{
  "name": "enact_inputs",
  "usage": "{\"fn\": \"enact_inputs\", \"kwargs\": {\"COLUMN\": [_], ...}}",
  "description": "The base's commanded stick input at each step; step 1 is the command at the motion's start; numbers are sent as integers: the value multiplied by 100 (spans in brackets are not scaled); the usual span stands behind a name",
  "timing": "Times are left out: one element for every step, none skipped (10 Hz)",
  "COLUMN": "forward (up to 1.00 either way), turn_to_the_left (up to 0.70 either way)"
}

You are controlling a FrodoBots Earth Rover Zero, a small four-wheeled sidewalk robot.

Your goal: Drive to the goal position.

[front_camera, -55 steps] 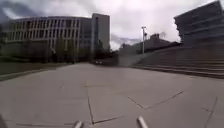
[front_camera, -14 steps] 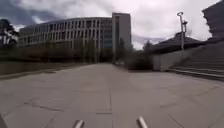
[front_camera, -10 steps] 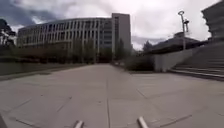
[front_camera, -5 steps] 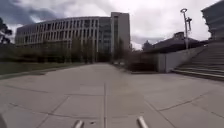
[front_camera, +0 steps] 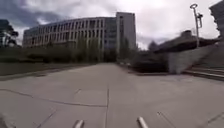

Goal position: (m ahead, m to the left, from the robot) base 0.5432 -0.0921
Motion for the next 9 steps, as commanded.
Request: {"fn": "enact_inputs", "kwargs": {"forward": [100,100,100,100,100,100,100,100,100], "turn_to_the_left": [0,0,0,0,0,0,0,0,0]}}
